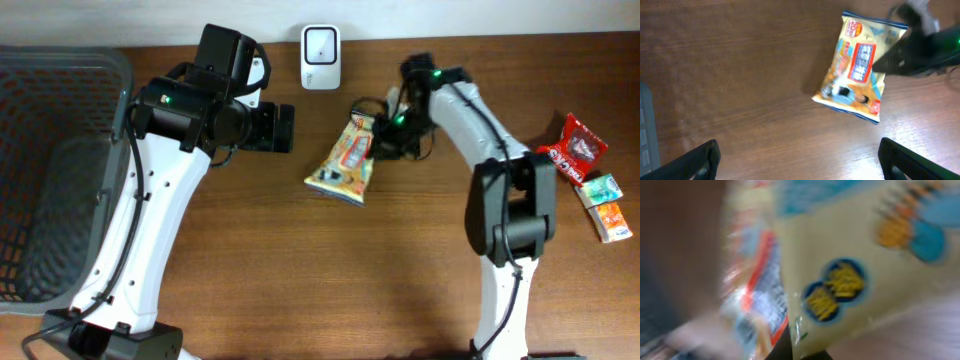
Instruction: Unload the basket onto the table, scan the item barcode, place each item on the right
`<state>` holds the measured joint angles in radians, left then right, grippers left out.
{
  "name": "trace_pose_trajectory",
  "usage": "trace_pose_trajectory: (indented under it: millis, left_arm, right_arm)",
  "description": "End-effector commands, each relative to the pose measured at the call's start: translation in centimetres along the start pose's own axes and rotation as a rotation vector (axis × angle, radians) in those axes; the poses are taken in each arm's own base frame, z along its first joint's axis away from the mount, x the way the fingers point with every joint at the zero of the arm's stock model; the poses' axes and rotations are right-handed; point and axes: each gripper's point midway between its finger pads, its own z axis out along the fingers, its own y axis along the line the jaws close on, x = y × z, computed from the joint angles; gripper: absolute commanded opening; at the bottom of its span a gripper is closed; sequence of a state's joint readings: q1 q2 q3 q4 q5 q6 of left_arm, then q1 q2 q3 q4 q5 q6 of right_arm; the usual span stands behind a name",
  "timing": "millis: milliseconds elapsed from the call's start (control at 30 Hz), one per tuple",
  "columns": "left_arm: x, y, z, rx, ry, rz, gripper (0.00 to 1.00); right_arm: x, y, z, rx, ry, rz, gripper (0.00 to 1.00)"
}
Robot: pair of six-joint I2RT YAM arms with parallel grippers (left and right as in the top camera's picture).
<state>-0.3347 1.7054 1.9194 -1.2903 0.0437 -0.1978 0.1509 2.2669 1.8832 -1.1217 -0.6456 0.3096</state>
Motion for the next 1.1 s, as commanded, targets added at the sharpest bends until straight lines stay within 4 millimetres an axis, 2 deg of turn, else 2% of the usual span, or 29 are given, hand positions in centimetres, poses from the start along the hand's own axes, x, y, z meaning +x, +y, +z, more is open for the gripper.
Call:
trace_pose_trajectory:
  millis: [0,67,167,333,400,433,467,500,533,633,667,700,733,800,833,933,1000,1067]
  left_arm:
    - [-0.2,-0.1,-0.5,-0.002,-0.018,0.016,0.99]
    - [-0.2,0.0,-0.5,-0.003,-0.018,0.016,0.99]
    - [-0.2,-0.1,-0.5,-0.002,-0.018,0.016,0.99]
    - [-0.2,-0.1,-0.5,-0.002,-0.018,0.016,0.99]
    - [-0.2,-0.1,-0.5,-0.002,-0.018,0.016,0.99]
    - [-0.2,-0.1,-0.5,-0.002,-0.018,0.016,0.99]
    - [-0.2,-0.1,-0.5,-0.002,-0.018,0.016,0.99]
    - [-0.2,-0.1,-0.5,-0.002,-0.018,0.016,0.99]
    - [-0.2,-0.1,-0.5,-0.002,-0.018,0.016,0.99]
    - [-0.2,-0.1,-0.5,-0.002,-0.018,0.016,0.99]
    - [-0.2,-0.1,-0.5,-0.002,-0.018,0.016,0.99]
    - [-0.2,-0.1,-0.5,-0.002,-0.018,0.016,0.99]
    - [-0.2,-0.1,-0.5,-0.002,-0.018,0.016,0.99]
    - [-0.2,-0.1,-0.5,-0.002,-0.018,0.016,0.99]
    - [-0.2,-0.1,-0.5,-0.002,-0.018,0.016,0.99]
    - [-0.2,-0.1,-0.5,-0.002,-0.018,0.016,0.99]
    - [-0.2,-0.2,-0.5,0.007,-0.016,0.016,0.99]
    - [0.1,-1.5,-0.6,0.081,-0.002,0.016,0.99]
  right_arm:
    - [0.9,7.7,-6.4,-0.564,0.087,0.011,0.04]
    - [1.4,8.3,-8.8,-0.699,0.149,0.119,0.04]
    - [2.2,8.0,-8.8,-0.682,0.202,0.228,0.04]
    - [2.1,7.7,-8.6,-0.662,0.192,0.224,0.04]
    - [1.6,6.2,-7.6,-0.548,0.147,0.2,0.04]
    - [0.9,4.4,-7.0,-0.403,0.075,0.133,0.04]
    - [0.2,1.8,-6.9,-0.198,0.002,0.118,0.04]
    - [0.0,-0.9,-8.5,0.026,-0.071,0.115,0.04]
    - [0.3,-1.4,-9.9,0.103,-0.102,0.112,0.04]
    - [0.6,-3.7,-16.9,0.415,-0.298,0.086,0.04]
    - [0.7,-6.7,-22.1,0.64,-0.434,0.114,0.22]
    - [0.9,-10.2,-26.3,0.836,-0.514,0.178,0.99]
    - [1.2,-12.1,-27.9,0.899,-0.529,0.223,0.99]
    - [1.9,-15.2,-29.5,0.91,-0.529,0.31,0.99]
    - [2.1,-16.0,-29.9,0.882,-0.529,0.34,0.99]
    - [2.5,-17.5,-31.0,0.877,-0.54,0.387,0.99]
    - [2.5,-17.7,-31.1,0.877,-0.541,0.391,0.99]
    - [2.5,-17.7,-31.1,0.877,-0.541,0.391,0.98]
